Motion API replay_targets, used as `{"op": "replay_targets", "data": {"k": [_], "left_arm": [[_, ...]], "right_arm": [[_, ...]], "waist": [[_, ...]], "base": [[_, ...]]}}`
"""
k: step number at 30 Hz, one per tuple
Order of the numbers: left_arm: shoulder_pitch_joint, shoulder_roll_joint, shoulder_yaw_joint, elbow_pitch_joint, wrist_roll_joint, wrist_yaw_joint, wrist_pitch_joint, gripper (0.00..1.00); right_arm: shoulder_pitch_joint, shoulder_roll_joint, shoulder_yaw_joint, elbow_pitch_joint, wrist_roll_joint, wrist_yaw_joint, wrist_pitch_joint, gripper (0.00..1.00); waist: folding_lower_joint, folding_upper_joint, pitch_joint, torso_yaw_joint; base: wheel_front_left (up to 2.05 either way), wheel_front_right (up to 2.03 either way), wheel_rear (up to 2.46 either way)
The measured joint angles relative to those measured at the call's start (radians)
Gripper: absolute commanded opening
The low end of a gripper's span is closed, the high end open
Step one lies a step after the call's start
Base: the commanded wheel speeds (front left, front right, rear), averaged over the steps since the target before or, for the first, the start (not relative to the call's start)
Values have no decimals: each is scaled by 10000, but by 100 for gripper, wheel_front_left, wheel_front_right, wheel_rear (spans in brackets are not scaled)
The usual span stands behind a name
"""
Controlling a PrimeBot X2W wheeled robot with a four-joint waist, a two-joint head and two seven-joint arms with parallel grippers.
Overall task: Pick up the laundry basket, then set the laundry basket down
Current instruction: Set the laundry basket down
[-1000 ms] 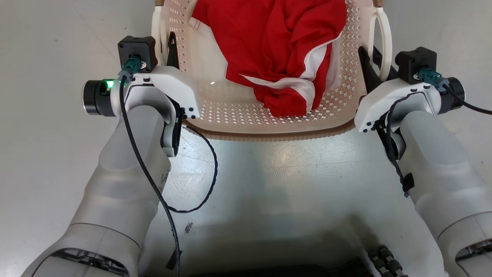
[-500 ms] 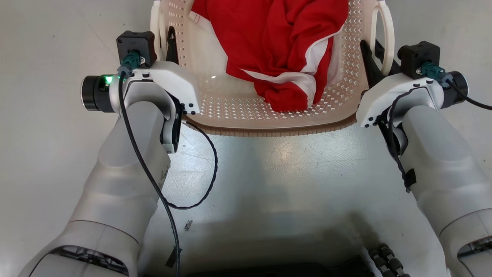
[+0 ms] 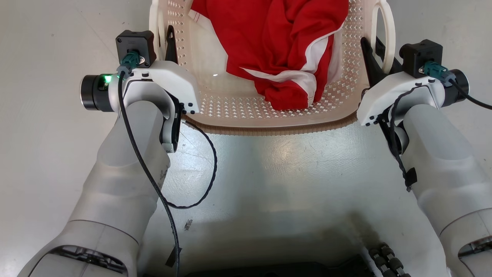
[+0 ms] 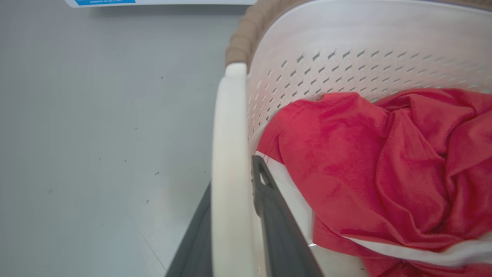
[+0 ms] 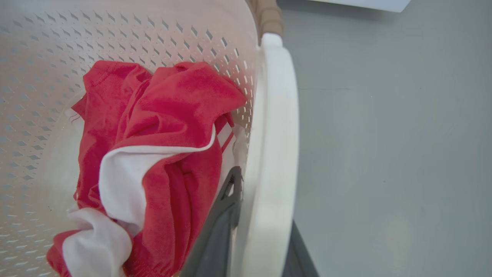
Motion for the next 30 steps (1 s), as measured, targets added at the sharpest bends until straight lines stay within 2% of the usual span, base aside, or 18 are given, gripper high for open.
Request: {"op": "replay_targets", "data": {"k": [3, 4, 5, 6, 7, 20, 30], "left_arm": [[-2, 0, -2, 0, 0, 0, 0, 0], [-3, 0, -2, 10, -4, 2, 0, 8], [-10, 0, 0, 31, -29, 21, -2, 49], [-27, 0, -2, 84, -67, 84, -2, 100], [-48, 4, -15, 205, -146, 100, -2, 100], [-42, 33, -257, 673, -518, 280, 0, 100], [610, 35, -278, 702, -817, 318, -2, 100]], "right_arm": [[0, 6, -40, 31, 2, 2, 0, 0], [-13, 23, -100, 96, 4, 2, -10, 0], [-43, 31, -123, 165, 4, 2, -25, 29], [-67, 23, -123, 190, -6, 2, -27, 59], [-96, 19, -127, 215, -38, 13, -25, 100], [49, 27, -596, 230, -380, 15, -13, 100], [888, 222, -836, -176, -458, 15, -2, 100]], "waist": [[0, 0, 1, 0], [1, 0, -1, -1], [0, 0, -4, 1], [0, 0, -5, 1], [0, 0, -10, -4], [0, 0, -507, 11], [0, 0, -1625, -47]], "base": [[0, 0, 0], [0, 0, 0], [0, 0, 0], [0, 0, 0], [0, 0, 0], [0, 0, 0], [0, 0, 0]]}}
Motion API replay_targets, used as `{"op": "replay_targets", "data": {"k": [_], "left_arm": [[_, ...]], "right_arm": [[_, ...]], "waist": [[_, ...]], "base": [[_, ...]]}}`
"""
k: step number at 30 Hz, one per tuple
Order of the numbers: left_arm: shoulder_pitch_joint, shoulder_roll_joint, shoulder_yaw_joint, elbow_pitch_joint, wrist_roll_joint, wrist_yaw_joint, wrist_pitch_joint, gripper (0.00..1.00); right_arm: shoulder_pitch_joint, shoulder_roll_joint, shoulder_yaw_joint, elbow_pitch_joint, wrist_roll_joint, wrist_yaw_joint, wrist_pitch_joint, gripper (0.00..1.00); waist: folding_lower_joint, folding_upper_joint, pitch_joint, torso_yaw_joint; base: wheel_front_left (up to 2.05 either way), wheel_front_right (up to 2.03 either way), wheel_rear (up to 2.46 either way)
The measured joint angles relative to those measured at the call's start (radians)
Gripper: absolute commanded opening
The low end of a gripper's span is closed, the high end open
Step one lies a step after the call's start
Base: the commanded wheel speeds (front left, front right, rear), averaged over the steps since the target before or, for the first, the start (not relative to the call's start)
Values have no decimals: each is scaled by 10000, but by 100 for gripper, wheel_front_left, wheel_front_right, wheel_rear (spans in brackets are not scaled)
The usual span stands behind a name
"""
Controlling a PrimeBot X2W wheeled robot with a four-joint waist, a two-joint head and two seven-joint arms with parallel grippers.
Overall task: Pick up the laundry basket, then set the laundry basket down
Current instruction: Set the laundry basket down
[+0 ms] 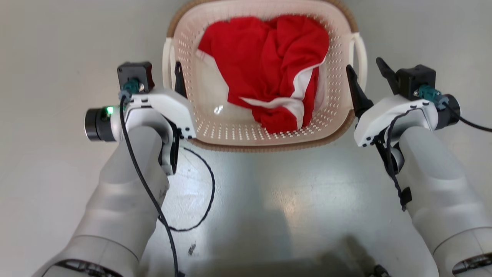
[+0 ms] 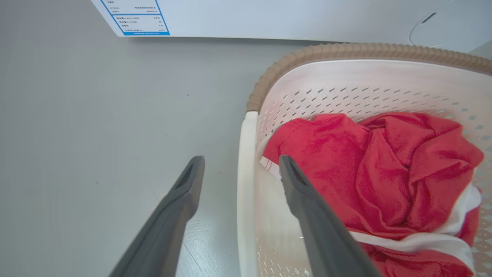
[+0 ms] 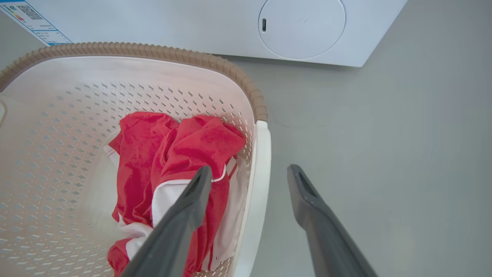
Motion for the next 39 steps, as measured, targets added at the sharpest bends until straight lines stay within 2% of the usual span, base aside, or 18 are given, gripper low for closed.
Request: {"op": "replay_targets", "data": {"k": [14, 26, 39], "left_arm": [[1930, 4, 786, -1085, 94, -244, 2, 100], [4242, 17, 2086, -2497, 539, -861, 4, 100], [6719, 36, 3379, -4460, 894, -1296, 12, 100]], "right_arm": [[1644, 27, -721, -1068, -556, 0, 4, 100], [3242, 46, -1181, -2272, -817, 0, 15, 100], [5383, -79, -1630, -3912, -880, -2, 15, 100]], "waist": [[0, 0, -2441, -23], [0, 0, -4965, 57], [0, 1, -6989, 166]], "base": [[0, 0, 0], [0, 0, 0], [0, 0, 0]]}}
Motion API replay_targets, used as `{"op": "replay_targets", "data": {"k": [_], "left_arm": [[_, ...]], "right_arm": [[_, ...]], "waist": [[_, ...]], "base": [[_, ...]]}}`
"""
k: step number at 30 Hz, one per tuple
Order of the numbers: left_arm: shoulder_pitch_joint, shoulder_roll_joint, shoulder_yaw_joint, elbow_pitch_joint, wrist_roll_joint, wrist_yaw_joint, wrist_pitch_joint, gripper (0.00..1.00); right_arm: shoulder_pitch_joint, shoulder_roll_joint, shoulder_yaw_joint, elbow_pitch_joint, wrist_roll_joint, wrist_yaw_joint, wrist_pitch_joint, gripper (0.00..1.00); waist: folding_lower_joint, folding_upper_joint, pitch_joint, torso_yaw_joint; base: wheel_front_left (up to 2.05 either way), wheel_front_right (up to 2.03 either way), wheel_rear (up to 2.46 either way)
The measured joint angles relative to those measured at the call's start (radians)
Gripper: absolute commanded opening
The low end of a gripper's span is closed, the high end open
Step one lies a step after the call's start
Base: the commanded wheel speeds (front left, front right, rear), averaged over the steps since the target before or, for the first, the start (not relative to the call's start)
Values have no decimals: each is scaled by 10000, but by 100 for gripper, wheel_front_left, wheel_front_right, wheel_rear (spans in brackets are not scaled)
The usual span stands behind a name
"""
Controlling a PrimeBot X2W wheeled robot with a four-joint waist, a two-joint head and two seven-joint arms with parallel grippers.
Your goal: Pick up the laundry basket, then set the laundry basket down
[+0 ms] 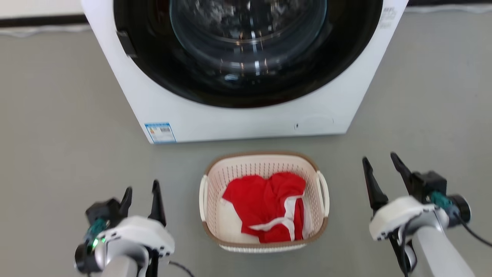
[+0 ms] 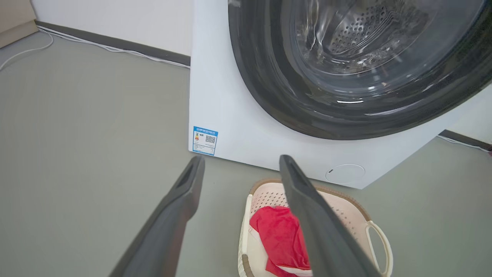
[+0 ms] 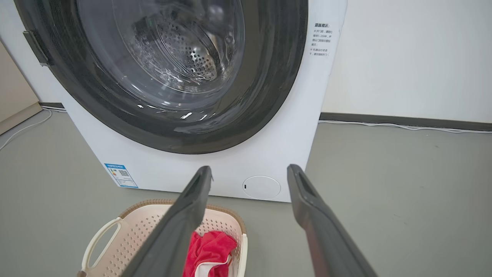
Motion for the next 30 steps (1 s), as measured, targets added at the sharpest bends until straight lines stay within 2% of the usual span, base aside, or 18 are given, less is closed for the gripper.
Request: {"op": "replay_targets", "data": {"k": [13, 22, 23, 30], "left_arm": [[1785, 27, 773, -1198, 109, -180, 0, 100], [2279, 38, 965, -1655, 109, -180, 0, 100], [2303, 36, 955, -1666, 174, -180, 0, 0], [2827, -121, 949, -840, 163, -178, 8, 0]], "right_arm": [[1909, 54, -604, -1313, -265, 0, 0, 100], [2393, 186, -662, -1816, -382, 0, 0, 100], [2395, 188, -663, -1822, -408, 0, 0, 0], [2982, 458, -610, -1064, -397, -12, 23, 0]], "waist": [[-1, 0, -1263, 226], [-1, 0, -1418, 158], [-1, 0, -1412, 155], [-1, 0, -1415, 158]], "base": [[0, 0, 0], [0, 0, 0], [0, 0, 0], [0, 0, 0]]}}
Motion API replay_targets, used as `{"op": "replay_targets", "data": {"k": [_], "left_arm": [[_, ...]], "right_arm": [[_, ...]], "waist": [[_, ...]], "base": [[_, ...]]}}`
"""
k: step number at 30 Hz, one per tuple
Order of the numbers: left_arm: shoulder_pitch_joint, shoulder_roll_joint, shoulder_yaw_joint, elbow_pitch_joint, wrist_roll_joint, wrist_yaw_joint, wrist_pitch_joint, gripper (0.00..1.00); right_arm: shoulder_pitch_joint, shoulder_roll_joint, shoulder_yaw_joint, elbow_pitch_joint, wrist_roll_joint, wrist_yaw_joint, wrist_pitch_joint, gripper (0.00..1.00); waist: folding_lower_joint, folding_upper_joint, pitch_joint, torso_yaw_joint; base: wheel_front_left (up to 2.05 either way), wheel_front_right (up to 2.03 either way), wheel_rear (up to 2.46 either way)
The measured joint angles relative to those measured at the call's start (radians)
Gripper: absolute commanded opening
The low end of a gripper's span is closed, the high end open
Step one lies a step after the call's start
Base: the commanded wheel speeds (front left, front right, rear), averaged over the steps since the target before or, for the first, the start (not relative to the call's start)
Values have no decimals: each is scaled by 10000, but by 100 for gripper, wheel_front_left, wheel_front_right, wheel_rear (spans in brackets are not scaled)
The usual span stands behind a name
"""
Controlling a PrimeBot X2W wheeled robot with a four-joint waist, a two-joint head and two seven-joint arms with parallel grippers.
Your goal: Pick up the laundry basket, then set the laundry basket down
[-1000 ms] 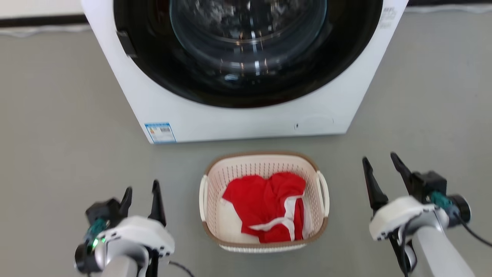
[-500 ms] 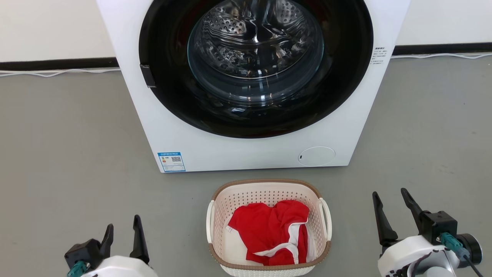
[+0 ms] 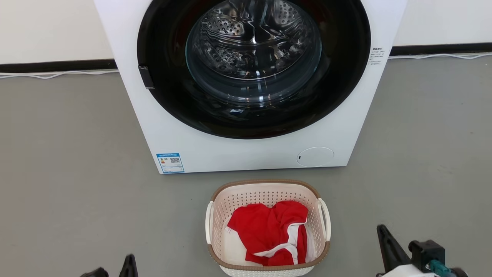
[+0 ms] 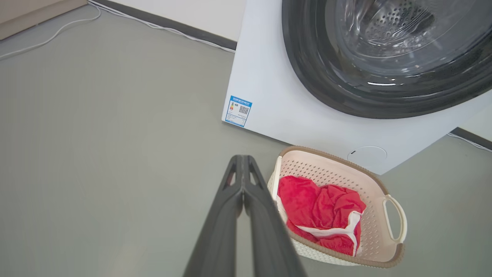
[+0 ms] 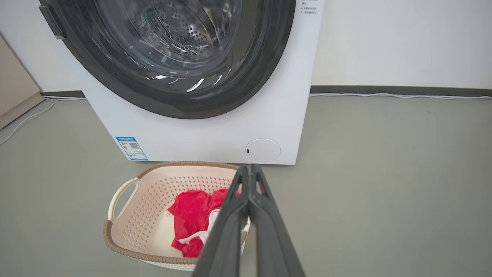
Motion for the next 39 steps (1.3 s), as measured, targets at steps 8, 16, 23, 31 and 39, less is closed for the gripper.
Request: {"op": "replay_targets", "data": {"k": [8, 16, 23, 31, 39], "left_arm": [[101, -23, 4, -38, -725, -48, 274, 0], [96, -19, 12, -184, -1628, -165, 525, 0], [91, -12, 21, -324, -2313, -257, 706, 0], [73, 0, 42, -481, -3101, -355, 936, 0], [-20, 12, 82, -639, -3933, -487, 1160, 0]], "right_arm": [[103, 52, -31, -33, 888, 0, 215, 0], [103, 61, -46, -209, 2050, 0, 500, 0], [102, 69, -82, -393, 2943, 0, 696, 0], [102, 79, -140, -537, 3960, 0, 918, 0], [100, 86, -217, -742, 4961, 0, 1145, 0]], "waist": [[5, 0, -28, 8], [3, 0, -8, 19], [3, 0, -11, 28], [2, 0, -14, 38], [2, 0, -17, 47]], "base": [[0, 0, 0], [0, 0, 0], [0, 0, 0], [0, 0, 0], [0, 0, 0]]}}
